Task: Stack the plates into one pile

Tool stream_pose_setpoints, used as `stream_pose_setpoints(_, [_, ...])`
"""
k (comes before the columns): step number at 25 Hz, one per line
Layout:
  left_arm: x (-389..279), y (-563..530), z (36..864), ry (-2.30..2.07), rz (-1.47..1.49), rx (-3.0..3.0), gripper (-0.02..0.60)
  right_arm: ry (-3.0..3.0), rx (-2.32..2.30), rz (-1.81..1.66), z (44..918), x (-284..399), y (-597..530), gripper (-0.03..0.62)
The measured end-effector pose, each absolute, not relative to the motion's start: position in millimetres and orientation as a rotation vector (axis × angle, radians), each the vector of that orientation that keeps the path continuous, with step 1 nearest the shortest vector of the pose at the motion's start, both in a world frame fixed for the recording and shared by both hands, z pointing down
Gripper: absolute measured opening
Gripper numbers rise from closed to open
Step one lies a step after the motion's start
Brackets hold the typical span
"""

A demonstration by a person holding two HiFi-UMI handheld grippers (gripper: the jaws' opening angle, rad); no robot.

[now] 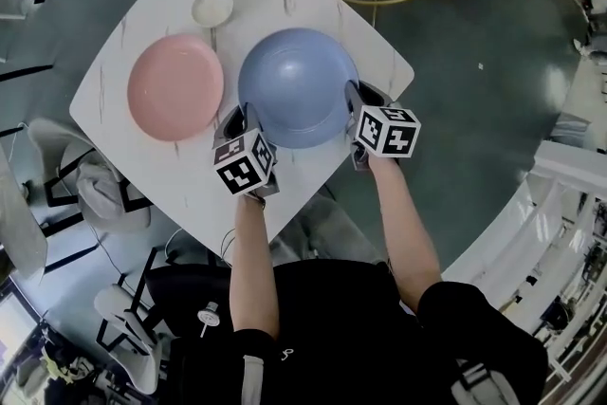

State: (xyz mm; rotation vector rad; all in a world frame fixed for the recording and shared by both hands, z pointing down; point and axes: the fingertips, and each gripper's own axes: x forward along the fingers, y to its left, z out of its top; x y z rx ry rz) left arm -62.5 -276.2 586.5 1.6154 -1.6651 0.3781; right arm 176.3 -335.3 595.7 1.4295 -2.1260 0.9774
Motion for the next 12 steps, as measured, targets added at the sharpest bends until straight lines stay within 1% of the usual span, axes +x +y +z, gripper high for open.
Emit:
stream_pose_setpoints(6, [-59,-278,603,-1.658,0.410,1.576,0.052,-2.090,1.415,0.915,609,179,-339,0.052])
stream_pose_setpoints(12, [-55,-278,608,-1.674,0.459,1.580,0.061,-2.067,1.419,0.780,606,182,-343,0.058])
